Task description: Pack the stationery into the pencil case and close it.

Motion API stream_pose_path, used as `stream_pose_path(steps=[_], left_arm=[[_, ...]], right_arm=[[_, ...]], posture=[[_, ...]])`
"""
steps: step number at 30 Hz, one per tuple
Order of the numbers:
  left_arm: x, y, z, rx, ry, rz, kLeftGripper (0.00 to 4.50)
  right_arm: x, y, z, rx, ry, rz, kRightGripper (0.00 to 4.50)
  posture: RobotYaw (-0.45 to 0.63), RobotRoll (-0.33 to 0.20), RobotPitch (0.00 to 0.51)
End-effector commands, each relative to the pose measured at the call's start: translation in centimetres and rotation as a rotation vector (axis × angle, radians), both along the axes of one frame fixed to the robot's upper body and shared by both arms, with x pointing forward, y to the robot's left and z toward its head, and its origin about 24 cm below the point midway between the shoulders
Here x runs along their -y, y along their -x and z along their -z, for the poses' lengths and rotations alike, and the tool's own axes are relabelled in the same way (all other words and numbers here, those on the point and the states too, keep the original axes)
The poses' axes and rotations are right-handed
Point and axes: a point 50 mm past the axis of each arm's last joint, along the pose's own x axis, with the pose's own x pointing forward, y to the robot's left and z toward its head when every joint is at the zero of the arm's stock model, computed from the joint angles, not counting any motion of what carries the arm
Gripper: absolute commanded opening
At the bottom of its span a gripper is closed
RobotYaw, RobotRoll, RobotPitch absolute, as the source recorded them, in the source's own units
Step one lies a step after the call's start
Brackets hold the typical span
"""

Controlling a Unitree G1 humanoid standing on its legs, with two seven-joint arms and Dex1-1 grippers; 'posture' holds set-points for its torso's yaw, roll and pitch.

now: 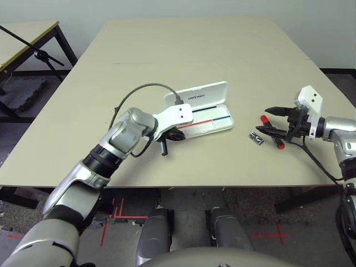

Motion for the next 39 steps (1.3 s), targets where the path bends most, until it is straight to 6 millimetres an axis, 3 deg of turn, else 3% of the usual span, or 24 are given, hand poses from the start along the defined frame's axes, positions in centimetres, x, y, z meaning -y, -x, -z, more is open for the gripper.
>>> stream_pose_path(steps=[1, 10, 39], left_arm=[[0.4, 1.5, -0.2, -0.007, 0.009, 0.101, 0.03], [0.1, 2.4, 0.2, -0.033, 0.009, 0.148, 0.03], [-0.9, 1.8, 0.4, -0.017, 0.001, 0.057, 0.03]], right_arm=[[-0.1, 0.1, 0.1, -0.015, 0.004, -0.011, 4.5], [-0.6, -0.2, 0.3, -0.019, 0.011, -0.025, 4.5], [-1.4, -0.7, 1.0, -0.019, 0.024, -0.048, 4.5]], posture=[[0.01, 0.0, 0.052], [0.01, 0.0, 0.049], [0.03, 0.0, 0.05]])
